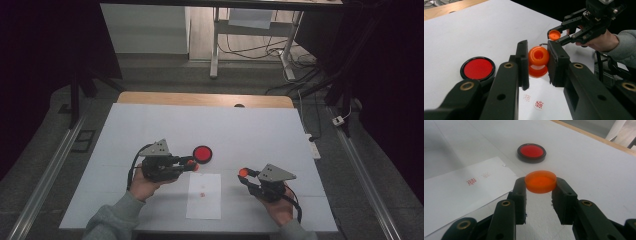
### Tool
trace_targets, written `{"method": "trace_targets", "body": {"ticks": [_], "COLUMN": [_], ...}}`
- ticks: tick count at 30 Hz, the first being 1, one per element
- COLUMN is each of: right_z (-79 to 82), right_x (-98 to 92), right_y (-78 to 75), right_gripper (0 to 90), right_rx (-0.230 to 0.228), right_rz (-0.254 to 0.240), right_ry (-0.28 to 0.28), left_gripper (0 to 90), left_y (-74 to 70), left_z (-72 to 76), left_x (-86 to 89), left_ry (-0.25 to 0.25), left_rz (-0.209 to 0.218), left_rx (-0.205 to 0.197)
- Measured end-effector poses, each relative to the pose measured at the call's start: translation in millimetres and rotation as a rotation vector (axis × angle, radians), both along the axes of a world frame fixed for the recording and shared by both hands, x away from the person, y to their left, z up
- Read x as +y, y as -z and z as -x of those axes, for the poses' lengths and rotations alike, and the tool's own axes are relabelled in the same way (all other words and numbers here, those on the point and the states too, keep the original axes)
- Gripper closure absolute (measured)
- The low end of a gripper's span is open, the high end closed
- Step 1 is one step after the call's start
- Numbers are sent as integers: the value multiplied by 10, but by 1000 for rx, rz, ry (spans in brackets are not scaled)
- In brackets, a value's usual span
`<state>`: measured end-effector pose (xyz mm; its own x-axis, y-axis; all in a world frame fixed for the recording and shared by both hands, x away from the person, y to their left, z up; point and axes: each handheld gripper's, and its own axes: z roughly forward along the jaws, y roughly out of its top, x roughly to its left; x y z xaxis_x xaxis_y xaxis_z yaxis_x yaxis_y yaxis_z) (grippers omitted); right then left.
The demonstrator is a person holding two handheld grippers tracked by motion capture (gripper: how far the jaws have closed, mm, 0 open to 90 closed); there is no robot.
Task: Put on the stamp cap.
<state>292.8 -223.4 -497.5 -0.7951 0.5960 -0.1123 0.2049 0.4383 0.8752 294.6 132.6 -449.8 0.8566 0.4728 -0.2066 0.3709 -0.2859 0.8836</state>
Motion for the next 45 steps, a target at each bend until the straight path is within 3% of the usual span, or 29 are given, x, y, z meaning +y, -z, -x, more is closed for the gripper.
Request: {"method": "trace_targets", "body": {"ticks": [33,45], "right_z": [9,12], "right_x": [389,435], "right_y": [23,21], "right_gripper": [645,646], "right_rx": [15,17], "right_rz": [1,8], "right_ry": [-84,-91], "left_gripper": [724,724], "left_y": [-14,-12], "left_z": [-55,-71], "left_x": [-136,-183], "left_ry": [11,15], "left_rz": [8,9], "left_rx": [6,9]}}
